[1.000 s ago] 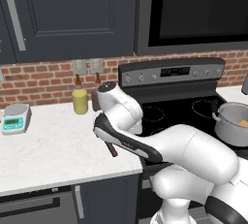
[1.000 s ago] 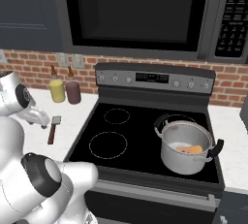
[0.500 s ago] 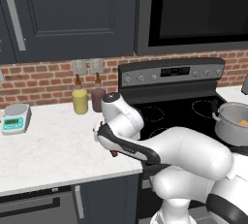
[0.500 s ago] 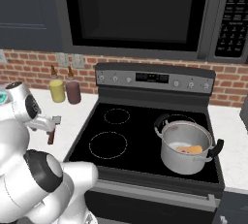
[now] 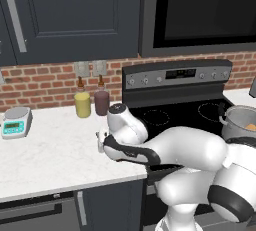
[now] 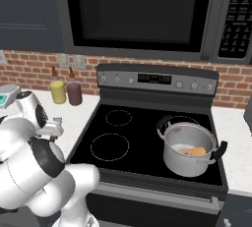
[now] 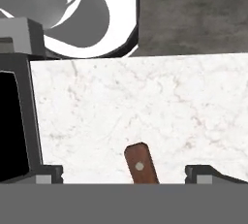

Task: Put the squash and onion in the pot. Retrieve the spatula and lightly stir the vegetables in the pot.

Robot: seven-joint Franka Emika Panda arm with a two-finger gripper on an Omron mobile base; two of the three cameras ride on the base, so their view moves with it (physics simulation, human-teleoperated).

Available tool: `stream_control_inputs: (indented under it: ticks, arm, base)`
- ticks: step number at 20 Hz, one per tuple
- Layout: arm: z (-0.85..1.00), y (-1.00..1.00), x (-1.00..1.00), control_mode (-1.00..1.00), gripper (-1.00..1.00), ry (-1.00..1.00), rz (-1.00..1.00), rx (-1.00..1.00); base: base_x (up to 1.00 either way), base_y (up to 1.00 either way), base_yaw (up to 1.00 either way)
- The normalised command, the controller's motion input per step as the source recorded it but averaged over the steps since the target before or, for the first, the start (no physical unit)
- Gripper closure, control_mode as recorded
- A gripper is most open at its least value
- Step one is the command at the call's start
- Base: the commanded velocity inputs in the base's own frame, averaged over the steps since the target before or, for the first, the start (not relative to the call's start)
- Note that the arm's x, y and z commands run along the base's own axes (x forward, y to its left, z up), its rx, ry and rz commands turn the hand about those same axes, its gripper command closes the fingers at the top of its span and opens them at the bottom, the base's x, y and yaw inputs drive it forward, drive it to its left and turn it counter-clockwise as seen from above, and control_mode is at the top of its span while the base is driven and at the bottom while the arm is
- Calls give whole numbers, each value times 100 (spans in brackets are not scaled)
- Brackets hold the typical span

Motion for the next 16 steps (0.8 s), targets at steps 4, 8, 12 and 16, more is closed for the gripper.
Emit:
stream_control_inputs:
  ticks: [4, 8, 12, 16]
  arm:
    - [-40, 8, 13, -100, -100, 0, 18, 0]
    - [-34, 5, 1, -100, -100, 0, 15, 0]
    - [-34, 0, 12, -100, -100, 0, 11, 0]
    - [-27, 0, 22, -100, -100, 0, 9, 0]
  base:
    - [0, 0, 0]
    - [0, 0, 0]
    - [0, 0, 0]
    - [0, 0, 0]
